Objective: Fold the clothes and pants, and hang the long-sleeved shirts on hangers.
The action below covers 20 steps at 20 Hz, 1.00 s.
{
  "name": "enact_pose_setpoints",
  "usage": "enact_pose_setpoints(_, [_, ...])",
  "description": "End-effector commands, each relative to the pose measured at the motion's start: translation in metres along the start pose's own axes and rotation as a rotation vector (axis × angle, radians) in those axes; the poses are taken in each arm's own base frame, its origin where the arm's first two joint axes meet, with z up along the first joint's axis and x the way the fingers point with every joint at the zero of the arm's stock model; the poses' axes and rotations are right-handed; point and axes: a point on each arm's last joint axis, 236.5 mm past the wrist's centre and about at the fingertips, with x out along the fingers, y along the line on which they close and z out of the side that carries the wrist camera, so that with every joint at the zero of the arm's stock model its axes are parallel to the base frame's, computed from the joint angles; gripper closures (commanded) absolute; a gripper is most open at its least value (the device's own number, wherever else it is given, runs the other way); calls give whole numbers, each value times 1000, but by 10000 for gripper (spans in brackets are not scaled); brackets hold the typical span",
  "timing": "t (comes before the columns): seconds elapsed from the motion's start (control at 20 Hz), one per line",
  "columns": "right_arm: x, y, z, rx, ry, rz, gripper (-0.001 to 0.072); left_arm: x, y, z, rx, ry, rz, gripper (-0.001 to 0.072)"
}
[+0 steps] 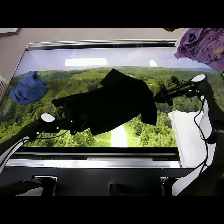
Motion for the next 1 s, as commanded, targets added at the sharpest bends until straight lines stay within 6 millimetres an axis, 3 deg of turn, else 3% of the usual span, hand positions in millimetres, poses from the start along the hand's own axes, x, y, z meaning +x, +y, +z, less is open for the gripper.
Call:
enact_pose_setpoints(0.0, [-41, 84, 21, -184, -220, 167, 689, -43, -59, 44, 174, -91, -94, 695])
enact_pose_setpoints(0.1, [-97, 146, 30, -365, -444, 180, 689, -108, -102, 85, 309, -226, -100, 696])
enact_pose_setpoints(0.15, [-133, 184, 25, -468, -567, 181, 690, -146, -121, 102, 362, -308, -83, 696])
enact_pose_setpoints(0.2, [-168, 221, 14, -563, -677, 183, 690, -192, -142, 117, 425, -415, -61, 697])
enact_pose_setpoints(0.3, [-239, 289, -30, -739, -890, 170, 690, -285, -183, 127, 541, -635, -18, 697])
enact_pose_setpoints(0.4, [-299, 344, -100, -900, -1078, 142, 690, -379, -227, 107, 654, -863, -4, 697])
enact_pose_setpoints(0.55, [-365, 384, -209, -1051, -1341, 57, 689, -473, -269, 40, 767, -1092, -55, 696])
enact_pose_setpoints(0.65, [-397, 388, -267, -1061, -1488, -5, 689, -508, -275, -2, 812, -1178, -74, 696])
enact_pose_setpoints(0.75, [-414, 389, -304, -1057, -1572, -15, 689, -526, -266, -25, 782, -1220, -66, 696])
enact_pose_setpoints(0.85, [-418, 393, -315, -1040, -1590, 28, 689, -538, -256, -30, 750, -1261, -31, 696])
enact_pose_setpoints(0.95, [-411, 390, -293, -981, -1544, 70, 689, -534, -242, -13, 707, -1254, 30, 696])
